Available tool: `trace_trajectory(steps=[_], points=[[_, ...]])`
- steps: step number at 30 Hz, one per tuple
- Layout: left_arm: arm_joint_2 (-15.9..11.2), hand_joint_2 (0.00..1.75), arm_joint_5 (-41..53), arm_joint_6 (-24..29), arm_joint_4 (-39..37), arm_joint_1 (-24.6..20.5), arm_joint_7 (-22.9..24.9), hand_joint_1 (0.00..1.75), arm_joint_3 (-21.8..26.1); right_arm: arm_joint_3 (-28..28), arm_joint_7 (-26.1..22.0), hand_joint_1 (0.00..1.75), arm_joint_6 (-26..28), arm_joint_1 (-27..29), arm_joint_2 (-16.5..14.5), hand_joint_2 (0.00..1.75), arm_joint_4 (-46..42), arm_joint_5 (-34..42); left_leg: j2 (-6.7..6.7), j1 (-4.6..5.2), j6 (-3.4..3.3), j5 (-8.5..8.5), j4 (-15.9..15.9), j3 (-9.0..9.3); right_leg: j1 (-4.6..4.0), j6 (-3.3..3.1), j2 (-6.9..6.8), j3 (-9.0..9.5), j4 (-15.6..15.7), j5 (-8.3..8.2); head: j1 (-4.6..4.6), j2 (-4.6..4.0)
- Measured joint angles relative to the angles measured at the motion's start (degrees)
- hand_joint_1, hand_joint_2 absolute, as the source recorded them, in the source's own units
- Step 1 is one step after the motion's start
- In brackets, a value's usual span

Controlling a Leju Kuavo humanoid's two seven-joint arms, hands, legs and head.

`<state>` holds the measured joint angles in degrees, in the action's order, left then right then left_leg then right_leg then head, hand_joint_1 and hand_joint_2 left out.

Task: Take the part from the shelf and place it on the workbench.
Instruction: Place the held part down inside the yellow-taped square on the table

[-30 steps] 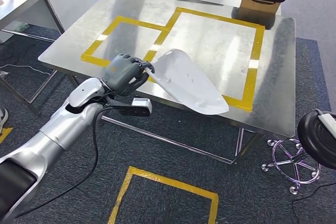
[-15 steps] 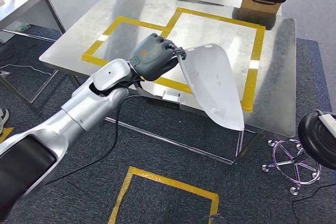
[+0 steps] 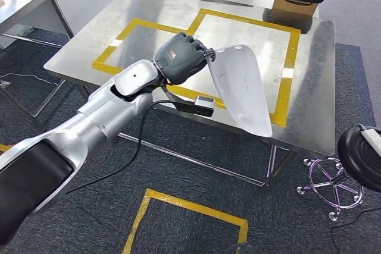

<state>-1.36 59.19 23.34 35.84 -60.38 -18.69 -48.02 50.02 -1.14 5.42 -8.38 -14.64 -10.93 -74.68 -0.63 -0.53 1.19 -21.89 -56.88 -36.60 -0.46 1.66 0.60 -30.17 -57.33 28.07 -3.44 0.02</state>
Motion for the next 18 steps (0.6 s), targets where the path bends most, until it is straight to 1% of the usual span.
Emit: trace_trajectory(steps=[7, 12, 15, 18], points=[[0.6, 1.75, -1.3, -0.7, -3.5, -0.7, -0.4, 1.75, 0.0, 0.0, 0.0, 0.00, 0.0, 0.0, 0.0, 1.75, 0.0, 0.2, 0.00, 0.00, 0.00, 0.00, 0.0, 0.00, 0.00, 0.00, -0.01, 0.00, 0.0, 0.00, 0.00, 0.00], [1.0, 1.75, -1.7, -2.3, -5.5, -1.1, 0.7, 1.75, 0.1, -0.1, 0.0, 0.00, 0.0, 0.0, 0.0, 1.75, 0.0, 0.3, 0.00, 0.00, 0.00, 0.00, 0.0, 0.00, 0.00, 0.00, 0.00, 0.01, 0.0, 0.00, 0.01, 0.00], [1.0, 1.75, -1.6, -2.4, -6.7, -1.4, 2.0, 1.75, 0.1, -0.2, 0.0, 0.00, 0.0, 0.0, 0.0, 1.75, 0.0, 0.3, 0.00, 0.00, 0.00, 0.00, 0.0, 0.00, 0.00, 0.00, -0.01, 0.01, 0.0, 0.00, 0.00, 0.00], [0.9, 1.75, -1.1, -2.7, -8.3, -1.8, 4.4, 1.75, 0.2, -0.6, 0.1, 0.00, -0.1, 0.0, 0.0, 1.75, 0.0, 0.3, 0.00, 0.00, 0.00, 0.00, 0.0, 0.00, -0.01, 0.00, 0.00, 0.03, 0.0, 0.00, 0.01, 0.00]])
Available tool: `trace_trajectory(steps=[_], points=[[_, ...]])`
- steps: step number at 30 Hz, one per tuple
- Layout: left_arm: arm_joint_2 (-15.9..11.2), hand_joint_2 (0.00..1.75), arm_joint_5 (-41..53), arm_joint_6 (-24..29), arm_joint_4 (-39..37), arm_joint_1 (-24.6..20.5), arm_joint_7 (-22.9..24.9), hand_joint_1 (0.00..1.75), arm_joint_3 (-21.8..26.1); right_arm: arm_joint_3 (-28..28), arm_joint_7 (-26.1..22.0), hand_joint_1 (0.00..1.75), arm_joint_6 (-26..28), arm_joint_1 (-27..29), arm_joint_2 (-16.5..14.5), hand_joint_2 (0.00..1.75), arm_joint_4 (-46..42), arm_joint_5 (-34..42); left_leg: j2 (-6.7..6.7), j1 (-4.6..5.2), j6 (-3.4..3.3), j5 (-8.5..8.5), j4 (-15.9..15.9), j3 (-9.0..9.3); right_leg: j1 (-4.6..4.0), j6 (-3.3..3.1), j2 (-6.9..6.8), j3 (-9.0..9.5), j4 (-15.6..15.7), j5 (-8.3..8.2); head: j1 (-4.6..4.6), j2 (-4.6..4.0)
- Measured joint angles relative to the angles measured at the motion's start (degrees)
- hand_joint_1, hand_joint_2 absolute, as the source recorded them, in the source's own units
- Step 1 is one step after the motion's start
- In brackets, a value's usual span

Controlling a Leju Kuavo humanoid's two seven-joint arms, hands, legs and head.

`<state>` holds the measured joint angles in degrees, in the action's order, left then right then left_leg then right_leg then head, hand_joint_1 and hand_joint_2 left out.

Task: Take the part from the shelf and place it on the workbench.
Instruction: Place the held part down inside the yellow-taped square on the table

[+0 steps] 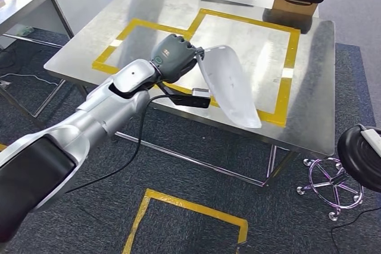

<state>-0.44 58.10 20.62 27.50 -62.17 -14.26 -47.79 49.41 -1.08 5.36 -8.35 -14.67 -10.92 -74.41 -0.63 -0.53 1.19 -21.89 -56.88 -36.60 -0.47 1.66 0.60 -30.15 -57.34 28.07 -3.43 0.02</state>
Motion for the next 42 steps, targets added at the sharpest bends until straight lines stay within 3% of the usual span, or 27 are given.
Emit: trace_trajectory(steps=[10, 22, 33, 42], points=[[-2.9, 1.75, 0.9, -1.0, -4.9, -1.1, 4.9, 1.75, 1.1, -0.9, 0.2, 0.00, -0.4, 0.1, 0.0, 1.75, 0.0, -0.6, 0.01, 0.00, 0.01, 0.00, 0.0, 0.01, -0.02, -0.01, 0.01, 0.00, 0.0, 0.01, 0.01, 0.00], [-11.4, 1.75, 0.5, -3.8, -8.9, -1.0, 11.3, 1.75, 3.5, -1.8, 0.1, 0.00, -0.5, 0.4, 0.0, 1.75, 0.0, -0.7, -0.02, -0.01, 0.09, 0.04, 0.1, 0.04, -0.06, -0.11, -0.03, 0.03, -0.1, 0.08, 0.01, 0.00], [-22.0, 1.75, -3.0, -2.7, -10.4, 3.2, 13.7, 1.75, 8.5, -1.9, 0.2, 0.00, -0.4, 0.9, -0.1, 1.75, 0.0, -0.3, 0.24, -0.02, 0.19, 0.02, 0.2, 0.10, -0.06, -0.22, 0.22, -0.13, -0.1, 0.13, -0.02, 0.00], [-25.3, 1.75, -4.0, -1.0, -10.9, 6.7, 12.9, 1.75, 11.0, -2.2, 0.3, 0.00, -0.4, 1.0, -0.1, 1.75, 0.0, -0.1, 0.17, -0.03, 0.21, 0.03, 0.2, 0.10, -0.06, -0.30, 0.11, -0.09, -0.1, 0.18, -0.01, 0.00]])
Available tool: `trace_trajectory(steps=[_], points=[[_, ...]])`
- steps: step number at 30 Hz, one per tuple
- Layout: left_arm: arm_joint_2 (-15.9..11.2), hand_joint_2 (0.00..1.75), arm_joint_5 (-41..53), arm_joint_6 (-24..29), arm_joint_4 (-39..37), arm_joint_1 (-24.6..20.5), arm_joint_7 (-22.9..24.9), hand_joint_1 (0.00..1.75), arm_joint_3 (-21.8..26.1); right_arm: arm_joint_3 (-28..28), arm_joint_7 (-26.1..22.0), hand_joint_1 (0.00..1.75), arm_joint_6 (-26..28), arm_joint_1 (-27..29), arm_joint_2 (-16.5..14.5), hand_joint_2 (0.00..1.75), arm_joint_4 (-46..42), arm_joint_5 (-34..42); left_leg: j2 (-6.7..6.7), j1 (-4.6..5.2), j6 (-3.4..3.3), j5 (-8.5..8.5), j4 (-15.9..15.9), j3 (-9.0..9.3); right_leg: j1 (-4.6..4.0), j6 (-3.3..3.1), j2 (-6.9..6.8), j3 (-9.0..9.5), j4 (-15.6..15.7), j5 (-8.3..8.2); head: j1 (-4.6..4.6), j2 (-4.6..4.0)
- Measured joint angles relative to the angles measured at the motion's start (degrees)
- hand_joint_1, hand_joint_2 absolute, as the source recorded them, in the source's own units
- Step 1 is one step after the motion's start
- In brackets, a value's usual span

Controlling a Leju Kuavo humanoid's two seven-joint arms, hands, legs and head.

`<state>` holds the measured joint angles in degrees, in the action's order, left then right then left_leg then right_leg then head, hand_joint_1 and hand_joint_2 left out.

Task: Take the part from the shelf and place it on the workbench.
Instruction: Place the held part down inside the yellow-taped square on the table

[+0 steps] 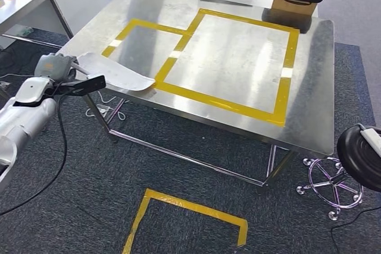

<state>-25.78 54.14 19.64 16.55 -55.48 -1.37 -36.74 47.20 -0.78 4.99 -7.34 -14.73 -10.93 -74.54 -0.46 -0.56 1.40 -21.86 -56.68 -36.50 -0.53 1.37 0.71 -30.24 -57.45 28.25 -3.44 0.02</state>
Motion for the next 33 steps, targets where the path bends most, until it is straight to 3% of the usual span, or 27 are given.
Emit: trace_trajectory(steps=[26, 33], points=[[-0.5, 1.75, -0.8, 0.4, 0.0, 2.3, -4.0, 1.75, 5.0, -0.4, 0.3, 0.00, -0.2, 0.1, 0.0, 1.75, 0.0, 0.2, 0.00, 0.01, 0.00, 0.00, 0.0, 0.00, 0.00, 0.00, 0.00, 0.00, 0.0, -0.01, -0.01, 0.00], [-0.8, 1.75, 0.3, -1.7, 0.0, 2.3, -4.9, 1.75, 5.7, -0.8, 0.3, 0.00, -0.4, 0.1, 0.0, 1.75, 0.0, 0.3, 0.00, 0.00, 0.00, 0.01, 0.0, 0.00, 0.00, 0.00, -0.01, -0.01, 0.0, -0.01, 0.00, 0.00]])
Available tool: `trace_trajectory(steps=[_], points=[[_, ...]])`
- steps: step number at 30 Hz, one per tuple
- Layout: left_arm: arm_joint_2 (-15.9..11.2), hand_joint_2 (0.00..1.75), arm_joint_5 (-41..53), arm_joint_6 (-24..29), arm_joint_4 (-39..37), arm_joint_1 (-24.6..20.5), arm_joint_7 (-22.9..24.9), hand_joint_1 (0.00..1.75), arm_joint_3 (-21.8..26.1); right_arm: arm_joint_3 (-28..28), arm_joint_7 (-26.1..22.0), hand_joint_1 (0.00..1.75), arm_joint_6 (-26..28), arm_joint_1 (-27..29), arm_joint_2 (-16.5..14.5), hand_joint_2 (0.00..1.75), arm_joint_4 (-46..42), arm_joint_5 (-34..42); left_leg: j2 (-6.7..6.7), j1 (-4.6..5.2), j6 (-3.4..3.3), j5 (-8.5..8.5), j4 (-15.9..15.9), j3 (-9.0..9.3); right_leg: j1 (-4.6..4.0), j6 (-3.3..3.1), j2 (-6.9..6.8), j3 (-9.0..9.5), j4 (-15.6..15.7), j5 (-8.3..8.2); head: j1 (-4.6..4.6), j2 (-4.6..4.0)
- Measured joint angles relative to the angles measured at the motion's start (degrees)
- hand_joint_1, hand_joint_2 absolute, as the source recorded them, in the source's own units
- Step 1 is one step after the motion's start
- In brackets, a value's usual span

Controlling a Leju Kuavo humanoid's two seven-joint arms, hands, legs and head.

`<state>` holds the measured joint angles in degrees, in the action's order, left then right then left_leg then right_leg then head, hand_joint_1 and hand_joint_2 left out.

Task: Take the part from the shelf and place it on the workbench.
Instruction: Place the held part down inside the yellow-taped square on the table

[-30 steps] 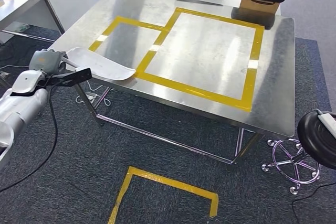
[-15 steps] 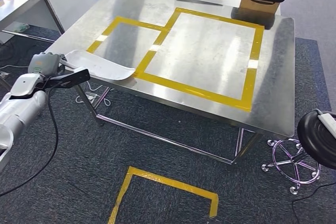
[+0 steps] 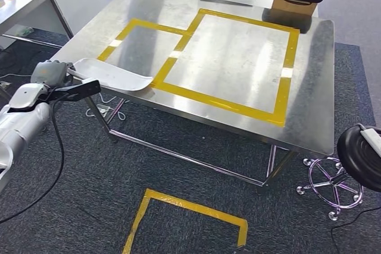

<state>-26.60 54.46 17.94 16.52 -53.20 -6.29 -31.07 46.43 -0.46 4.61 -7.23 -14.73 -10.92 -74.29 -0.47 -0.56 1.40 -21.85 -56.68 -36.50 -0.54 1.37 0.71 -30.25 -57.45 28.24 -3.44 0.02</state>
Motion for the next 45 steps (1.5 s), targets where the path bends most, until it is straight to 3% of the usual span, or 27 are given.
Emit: trace_trajectory(steps=[11, 16, 18, 20, 22, 23, 24, 25, 27, 29, 32, 34, 36, 38, 39, 40, 41, 43, 45], points=[[-0.1, 1.75, 0.7, -0.1, 0.0, 0.0, 0.0, 1.75, 0.3, -0.3, 0.0, 0.00, 0.0, 0.0, 0.0, 1.75, 0.0, 0.0, -0.02, 0.25, -0.18, -0.13, -0.1, -0.01, 0.24, 0.14, 0.00, 0.02, 0.0, -0.02, -0.01, 0.00], [-0.3, 1.75, 1.4, -0.1, 0.0, -0.1, 0.0, 1.75, 0.5, -0.4, 0.0, 0.00, 0.0, 0.0, -0.1, 1.75, 0.0, 0.0, -0.02, 0.66, -0.61, -0.35, 0.0, 0.01, 0.66, 0.55, 0.02, 0.08, 0.3, 0.06, -0.02, 0.00], [-0.4, 1.75, 1.5, -0.1, 0.0, -0.2, 0.0, 1.75, 0.6, -0.5, 0.1, 0.00, 0.0, -0.1, -0.1, 1.75, 0.0, 0.0, 0.06, 0.39, -0.90, -0.36, 0.5, 0.39, 0.64, 0.86, -0.02, -0.16, -0.2, 0.49, 0.02, 0.00], [-0.5, 1.75, 1.5, -0.1, 0.0, -0.3, 0.0, 1.75, 0.6, -0.6, 0.1, 0.00, 0.0, -0.1, -0.1, 1.75, 0.0, 0.0, 0.15, 0.06, -1.21, -0.44, 0.9, 0.88, 0.64, 1.17, -0.12, -2.40, -4.5, 2.47, 0.20, 0.00], [-0.5, 1.75, 1.6, -0.1, 0.0, -0.4, 0.0, 1.75, 0.6, -0.6, 0.1, 0.00, 0.0, -0.1, -0.1, 1.75, 0.0, 0.1, 0.18, 0.02, -1.32, -0.64, 1.0, 1.06, 0.73, 1.34, -0.18, -7.20, -12.7, 5.38, 0.37, 0.00], [-0.5, 1.75, 1.7, -0.1, 0.0, -0.3, 0.0, 1.75, 0.6, -0.6, 0.1, 0.00, -0.1, -0.2, -0.1, 1.75, 0.0, 0.1, 0.18, -0.01, -1.25, -0.75, 0.9, 1.17, 0.79, 1.43, -0.18, -9.40, -15.9, 5.98, 0.34, 0.00], [-0.4, 1.75, 1.7, -0.1, 0.0, -0.2, 0.0, 1.75, 0.6, -0.6, 0.0, 0.00, -0.1, -0.2, -0.1, 1.75, 0.0, 0.1, 0.16, -0.08, -1.11, -0.90, 0.9, 1.31, 0.86, 1.53, -0.19, -10.74, -17.3, 5.53, 0.35, 0.00], [-0.4, 1.75, 1.8, -0.1, 0.0, -0.2, 0.0, 1.75, 0.6, -0.7, 0.1, 0.00, -0.1, -0.3, -0.1, 1.75, 0.0, 0.1, 0.12, -0.20, -0.88, -1.09, 0.9, 1.53, 0.98, 1.64, -0.21, -10.81, -16.1, 3.76, 0.34, 0.00], [-0.4, 1.75, 1.9, -0.1, 0.0, -0.2, 0.0, 1.75, 0.6, -0.7, 0.2, 0.00, -0.1, -0.3, -0.1, 1.75, 0.0, 0.1, -0.03, -0.53, -0.17, -1.66, 0.6, 2.13, 1.33, 2.01, -0.25, -8.35, -9.1, -1.17, 0.37, 0.00], [-0.5, 1.75, 1.9, -0.1, 0.0, -0.3, 0.0, 1.75, 0.6, -0.7, 0.2, 0.00, -0.1, -0.2, -0.2, 1.75, 0.0, 0.1, -0.23, -0.63, 0.71, -2.14, 0.2, 2.31, 1.45, 1.82, -0.11, -5.82, -3.1, -3.52, 0.45, 0.00], [-0.6, 1.75, 2.0, -0.1, 0.0, -0.4, 0.0, 1.75, 0.6, -0.7, 0.3, 0.00, -0.2, -0.2, -0.3, 1.75, 0.0, 0.0, -0.32, -0.69, 1.72, -2.21, 0.4, 2.20, 1.20, 0.22, 0.11, -5.39, -2.2, -3.15, 0.17, 0.00], [-0.6, 1.75, 2.1, -0.2, 0.0, -0.4, 0.0, 1.75, 0.7, -0.7, 0.3, 0.00, -0.1, -0.2, -0.3, 1.75, 0.0, 0.0, -0.15, -0.87, 2.16, -3.16, -0.9, 1.71, 1.23, -0.73, 0.21, -5.10, -2.0, -3.09, 0.03, 0.00], [-0.7, 1.75, 2.1, -0.2, 0.0, -0.4, 0.0, 1.75, 0.7, -0.7, 0.3, 0.00, -0.1, -0.2, -0.3, 1.75, 0.0, 0.0, 0.01, -0.88, 2.36, -5.80, -6.8, -1.25, 1.25, -1.39, 0.25, -4.67, -1.8, -2.96, -0.19, 0.00], [-0.7, 1.75, 2.1, -0.2, 0.0, -0.1, 0.0, 1.75, 0.7, -0.7, 0.3, 0.00, -0.1, -0.2, -0.3, 1.75, 0.0, 0.0, 0.02, -0.83, 2.38, -8.04, -14.3, -5.71, 1.15, -1.70, 0.25, -4.36, -1.8, -2.67, -0.33, 0.00], [-0.7, 1.75, 2.1, -0.2, -0.1, 0.1, 0.0, 1.75, 0.7, -0.7, 0.3, 0.00, -0.1, -0.1, -0.3, 1.75, 0.0, 0.0, 0.02, -0.83, 2.33, -7.88, -16.1, -7.18, 1.10, -1.76, 0.25, -4.17, -1.8, -2.49, -0.35, 0.00], [-0.7, 1.75, 2.1, -0.2, -0.1, 0.2, 0.0, 1.75, 0.7, -0.7, 0.3, 0.00, -0.1, -0.1, -0.3, 1.75, 0.0, 0.0, 0.02, -0.83, 2.23, -6.63, -15.7, -7.56, 1.07, -1.75, 0.27, -3.92, -1.8, -2.27, -0.36, 0.00], [-0.7, 1.75, 2.1, -0.2, -0.1, 0.2, 0.0, 1.75, 0.7, -0.7, 0.3, 0.00, 0.0, -0.1, -0.3, 1.75, 0.0, 0.0, 0.02, -0.83, 2.10, -4.48, -13.3, -6.84, 1.07, -1.68, 0.29, -3.57, -1.8, -2.01, -0.36, 0.00], [-0.8, 1.75, 2.1, -0.2, -0.1, 0.2, 0.0, 1.75, 0.7, -0.7, 0.3, 0.00, 0.0, -0.1, -0.3, 1.75, 0.0, 0.0, 0.13, -0.75, 1.88, -0.12, -5.9, -3.67, 0.93, -1.25, 0.39, -2.99, -1.9, -1.36, -0.39, 0.00], [-0.9, 1.75, 2.1, -0.2, -0.1, 0.2, 0.0, 1.75, 0.7, -0.7, 0.3, 0.00, 0.0, -0.1, -0.3, 1.75, 0.0, 0.0, 0.23, -0.59, 1.62, 0.94, -1.2, -1.56, 0.69, -0.66, 0.54, -2.89, -2.0, -0.84, -0.39, 0.00]])
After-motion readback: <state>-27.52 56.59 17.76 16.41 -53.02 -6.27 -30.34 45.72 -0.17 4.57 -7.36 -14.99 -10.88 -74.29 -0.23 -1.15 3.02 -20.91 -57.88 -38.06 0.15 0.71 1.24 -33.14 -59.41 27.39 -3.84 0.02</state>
